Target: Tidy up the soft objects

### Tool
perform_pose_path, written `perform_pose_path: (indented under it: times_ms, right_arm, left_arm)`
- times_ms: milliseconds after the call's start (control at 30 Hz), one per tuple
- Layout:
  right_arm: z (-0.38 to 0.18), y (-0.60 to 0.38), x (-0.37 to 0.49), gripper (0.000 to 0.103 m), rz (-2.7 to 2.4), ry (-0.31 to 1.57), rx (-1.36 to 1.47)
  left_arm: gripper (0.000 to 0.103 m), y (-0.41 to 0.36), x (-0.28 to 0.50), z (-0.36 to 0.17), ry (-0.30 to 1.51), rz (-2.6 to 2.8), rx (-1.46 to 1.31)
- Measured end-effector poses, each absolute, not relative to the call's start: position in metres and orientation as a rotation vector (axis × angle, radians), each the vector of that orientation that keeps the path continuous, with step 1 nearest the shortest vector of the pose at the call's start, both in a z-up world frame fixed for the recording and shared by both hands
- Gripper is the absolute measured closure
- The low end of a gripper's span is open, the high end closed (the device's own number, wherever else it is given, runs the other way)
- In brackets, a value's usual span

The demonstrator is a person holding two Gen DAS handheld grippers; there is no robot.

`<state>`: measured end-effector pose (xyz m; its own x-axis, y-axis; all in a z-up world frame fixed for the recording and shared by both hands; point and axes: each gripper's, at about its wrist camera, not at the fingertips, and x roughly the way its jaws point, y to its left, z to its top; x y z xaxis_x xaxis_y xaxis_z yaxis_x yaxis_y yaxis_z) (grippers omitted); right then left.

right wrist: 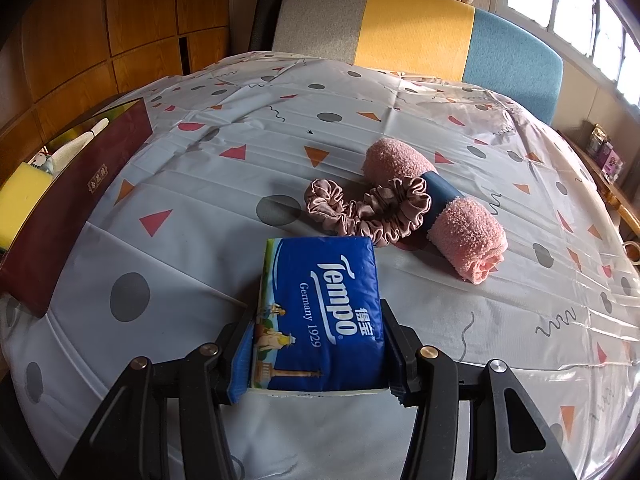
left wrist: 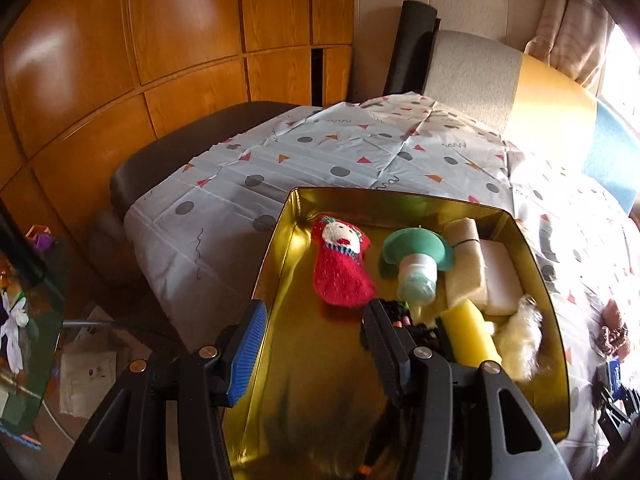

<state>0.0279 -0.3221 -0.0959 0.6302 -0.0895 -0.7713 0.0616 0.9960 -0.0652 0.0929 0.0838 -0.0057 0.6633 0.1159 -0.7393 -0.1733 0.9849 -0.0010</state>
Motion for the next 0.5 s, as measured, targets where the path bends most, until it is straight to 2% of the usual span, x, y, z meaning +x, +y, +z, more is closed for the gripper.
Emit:
perform_pose_path:
  times_ms: [500]
  right_arm:
    - [-0.096,-0.313,0.026,0.051,-0.120,0.882,-0.092]
  left_arm:
    - [0.052,0.075,0.044,0.011,0.781,0.122,-0.051]
